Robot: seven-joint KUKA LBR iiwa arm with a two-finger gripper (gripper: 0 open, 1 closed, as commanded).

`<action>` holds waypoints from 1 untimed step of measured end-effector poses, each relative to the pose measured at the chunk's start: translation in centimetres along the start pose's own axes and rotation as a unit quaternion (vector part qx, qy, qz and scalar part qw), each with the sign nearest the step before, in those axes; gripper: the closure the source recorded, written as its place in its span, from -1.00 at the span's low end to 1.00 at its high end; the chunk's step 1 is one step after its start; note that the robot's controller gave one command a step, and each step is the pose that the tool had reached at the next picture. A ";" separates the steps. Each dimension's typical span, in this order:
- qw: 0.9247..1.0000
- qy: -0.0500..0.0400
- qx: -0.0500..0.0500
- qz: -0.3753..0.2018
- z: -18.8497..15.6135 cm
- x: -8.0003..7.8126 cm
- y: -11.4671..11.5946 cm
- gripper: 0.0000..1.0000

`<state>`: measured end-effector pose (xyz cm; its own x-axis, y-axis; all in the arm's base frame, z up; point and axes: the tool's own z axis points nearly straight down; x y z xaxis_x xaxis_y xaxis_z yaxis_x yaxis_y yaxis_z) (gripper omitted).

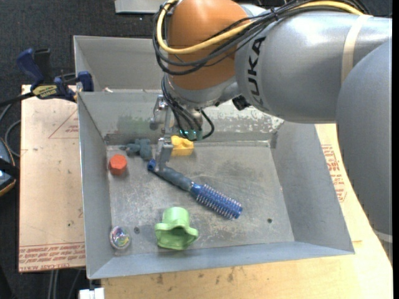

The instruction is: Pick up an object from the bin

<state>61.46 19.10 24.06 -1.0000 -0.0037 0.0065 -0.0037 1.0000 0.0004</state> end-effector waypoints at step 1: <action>0.995 0.000 0.001 0.097 11.7 -1.3 -3.7 -1.00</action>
Offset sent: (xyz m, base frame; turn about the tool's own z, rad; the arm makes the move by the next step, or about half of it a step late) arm 0.0132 -0.0365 -0.1127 0.1959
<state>62.66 15.36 12.32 -0.9817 0.1903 0.0055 0.1903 0.9817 -0.0022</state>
